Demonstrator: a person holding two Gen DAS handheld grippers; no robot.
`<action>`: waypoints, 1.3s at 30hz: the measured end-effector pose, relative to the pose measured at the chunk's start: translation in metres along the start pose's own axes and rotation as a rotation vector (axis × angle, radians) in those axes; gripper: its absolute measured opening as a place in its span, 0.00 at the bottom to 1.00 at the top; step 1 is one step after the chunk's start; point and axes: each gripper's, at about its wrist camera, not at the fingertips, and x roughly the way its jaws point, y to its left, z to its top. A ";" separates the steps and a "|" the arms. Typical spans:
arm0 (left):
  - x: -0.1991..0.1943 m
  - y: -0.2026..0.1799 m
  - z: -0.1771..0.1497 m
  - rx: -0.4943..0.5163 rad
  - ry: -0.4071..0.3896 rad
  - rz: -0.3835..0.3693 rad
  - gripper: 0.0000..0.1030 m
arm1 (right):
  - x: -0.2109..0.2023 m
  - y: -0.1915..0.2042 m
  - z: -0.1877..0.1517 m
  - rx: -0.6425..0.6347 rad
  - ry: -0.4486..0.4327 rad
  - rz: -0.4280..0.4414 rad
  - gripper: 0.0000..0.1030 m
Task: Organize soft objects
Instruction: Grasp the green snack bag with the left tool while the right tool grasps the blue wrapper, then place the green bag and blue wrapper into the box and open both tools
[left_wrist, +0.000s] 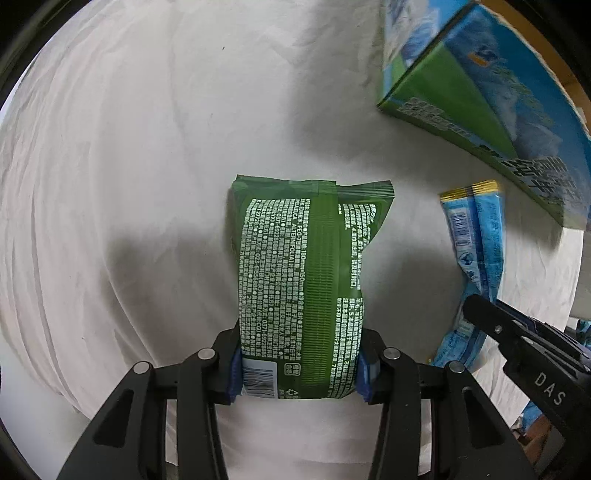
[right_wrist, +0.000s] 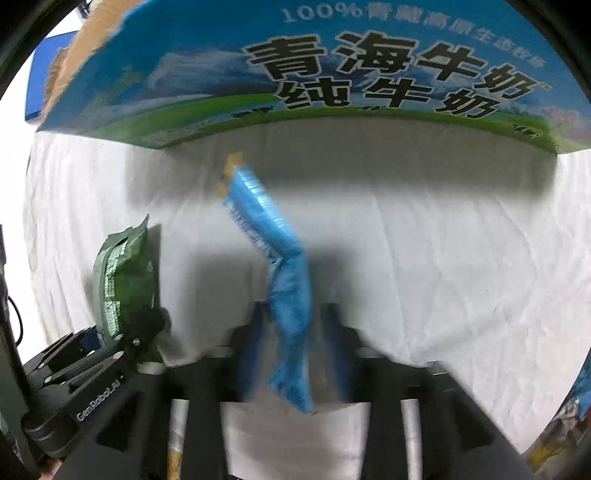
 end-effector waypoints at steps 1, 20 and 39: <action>0.003 0.003 0.005 -0.002 0.003 0.000 0.42 | 0.003 0.002 0.002 -0.001 -0.003 -0.009 0.56; -0.030 -0.024 -0.017 0.035 -0.043 -0.014 0.41 | -0.049 0.004 -0.018 -0.050 -0.081 -0.046 0.20; -0.192 -0.114 0.021 0.204 -0.289 -0.180 0.42 | -0.230 -0.060 0.041 0.029 -0.316 0.172 0.20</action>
